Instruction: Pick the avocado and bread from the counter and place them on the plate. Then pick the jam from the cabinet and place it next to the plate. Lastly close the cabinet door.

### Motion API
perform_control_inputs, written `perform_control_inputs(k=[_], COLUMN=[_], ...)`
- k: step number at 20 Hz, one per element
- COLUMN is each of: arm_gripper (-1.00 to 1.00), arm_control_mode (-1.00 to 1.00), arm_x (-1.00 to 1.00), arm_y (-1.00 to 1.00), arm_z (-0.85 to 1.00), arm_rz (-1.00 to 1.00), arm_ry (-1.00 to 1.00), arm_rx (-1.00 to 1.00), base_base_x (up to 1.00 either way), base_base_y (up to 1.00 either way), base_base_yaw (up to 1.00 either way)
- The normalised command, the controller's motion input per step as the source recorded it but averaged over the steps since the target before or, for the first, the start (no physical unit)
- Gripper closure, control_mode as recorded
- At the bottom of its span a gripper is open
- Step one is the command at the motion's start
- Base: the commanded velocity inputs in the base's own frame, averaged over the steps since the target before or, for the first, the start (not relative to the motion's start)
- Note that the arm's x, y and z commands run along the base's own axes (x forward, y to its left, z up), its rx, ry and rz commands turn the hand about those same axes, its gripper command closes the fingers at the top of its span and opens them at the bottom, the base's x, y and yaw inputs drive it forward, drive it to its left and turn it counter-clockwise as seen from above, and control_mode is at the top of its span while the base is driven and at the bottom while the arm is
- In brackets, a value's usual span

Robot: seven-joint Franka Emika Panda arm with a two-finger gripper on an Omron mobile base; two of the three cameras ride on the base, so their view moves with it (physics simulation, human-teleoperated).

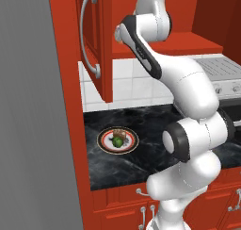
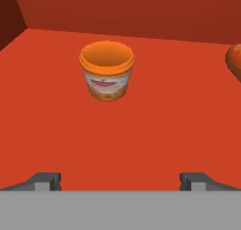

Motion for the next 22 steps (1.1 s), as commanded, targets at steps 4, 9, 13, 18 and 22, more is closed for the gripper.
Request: perform_control_inputs(k=[4,9,13,18,22], arm_gripper=[-1.00,-1.00,-1.00,-1.00,-1.00], arm_control_mode=[-1.00,-1.00,-1.00,-1.00,-1.00], arm_x=[0.27,0.27,0.29,0.30,0.29], arm_y=[0.08,0.09,0.08,0.05,0.01], arm_z=[-0.01,-0.01,0.00,0.00,0.00], arm_rz=[0.00,0.00,0.00,0.00,0.00], arm_ry=[0.02,0.03,0.00,0.00,0.02], arm_rx=[0.00,0.00,0.00,0.00,0.00], base_base_x=[0.00,0.00,0.00,0.00,0.00], base_base_y=[0.00,0.00,0.00,0.00,0.00], base_base_yaw=[0.00,0.00,0.00,0.00,0.00])
